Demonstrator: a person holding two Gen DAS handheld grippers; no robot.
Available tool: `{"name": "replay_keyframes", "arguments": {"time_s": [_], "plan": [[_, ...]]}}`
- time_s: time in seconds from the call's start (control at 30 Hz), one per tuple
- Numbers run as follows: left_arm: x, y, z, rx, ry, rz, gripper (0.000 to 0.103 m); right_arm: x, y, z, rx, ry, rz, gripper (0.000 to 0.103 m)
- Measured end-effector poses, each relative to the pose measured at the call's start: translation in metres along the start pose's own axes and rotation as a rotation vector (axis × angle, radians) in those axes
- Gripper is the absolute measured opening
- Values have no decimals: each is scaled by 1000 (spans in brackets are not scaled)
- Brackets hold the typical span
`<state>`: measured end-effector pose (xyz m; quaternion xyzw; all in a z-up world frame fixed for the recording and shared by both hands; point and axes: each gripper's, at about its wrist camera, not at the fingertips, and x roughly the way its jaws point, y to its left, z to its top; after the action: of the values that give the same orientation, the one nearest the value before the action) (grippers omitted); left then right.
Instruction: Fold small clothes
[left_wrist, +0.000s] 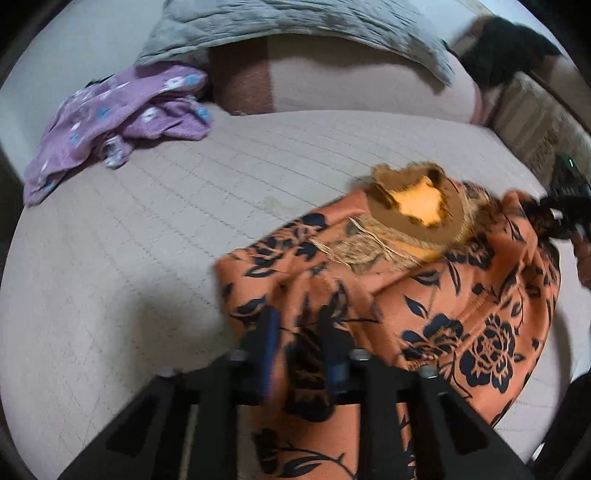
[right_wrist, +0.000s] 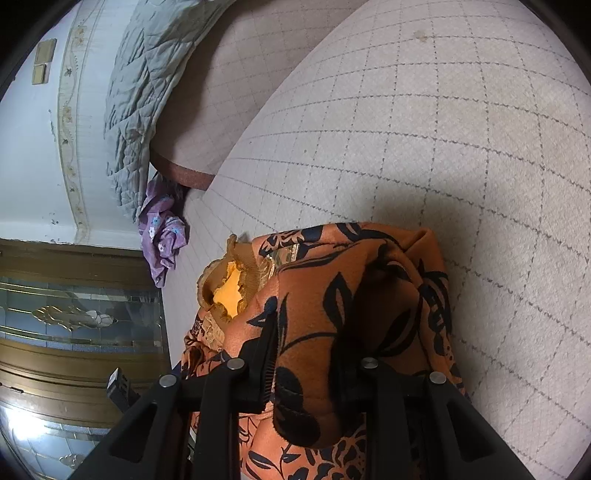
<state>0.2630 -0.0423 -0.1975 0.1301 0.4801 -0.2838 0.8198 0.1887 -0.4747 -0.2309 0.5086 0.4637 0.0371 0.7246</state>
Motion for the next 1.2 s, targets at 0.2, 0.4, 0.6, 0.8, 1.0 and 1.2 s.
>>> {"name": "replay_keyframes", "arguments": {"time_s": [0.2, 0.4, 0.6, 0.8, 1.0, 1.2], "plan": [[-13, 20, 5, -121, -61, -77, 7, -10, 0, 2, 27, -16, 149, 27], [-14, 31, 6, -197, -83, -114, 6, -12, -1, 4, 59, -50, 253, 27], [-22, 43, 6, -260, -117, -149, 5, -15, 3, 6, 65, -62, 273, 30], [-23, 55, 4, -317, -123, -130, 4, -14, 0, 7, 82, -39, 246, 55], [-23, 56, 3, -300, -131, -141, 4, -20, 9, 5, 45, -61, 300, 71], [-6, 37, 5, -202, -48, -116, 39, -6, 11, 6, 29, -16, 226, 71]]}}
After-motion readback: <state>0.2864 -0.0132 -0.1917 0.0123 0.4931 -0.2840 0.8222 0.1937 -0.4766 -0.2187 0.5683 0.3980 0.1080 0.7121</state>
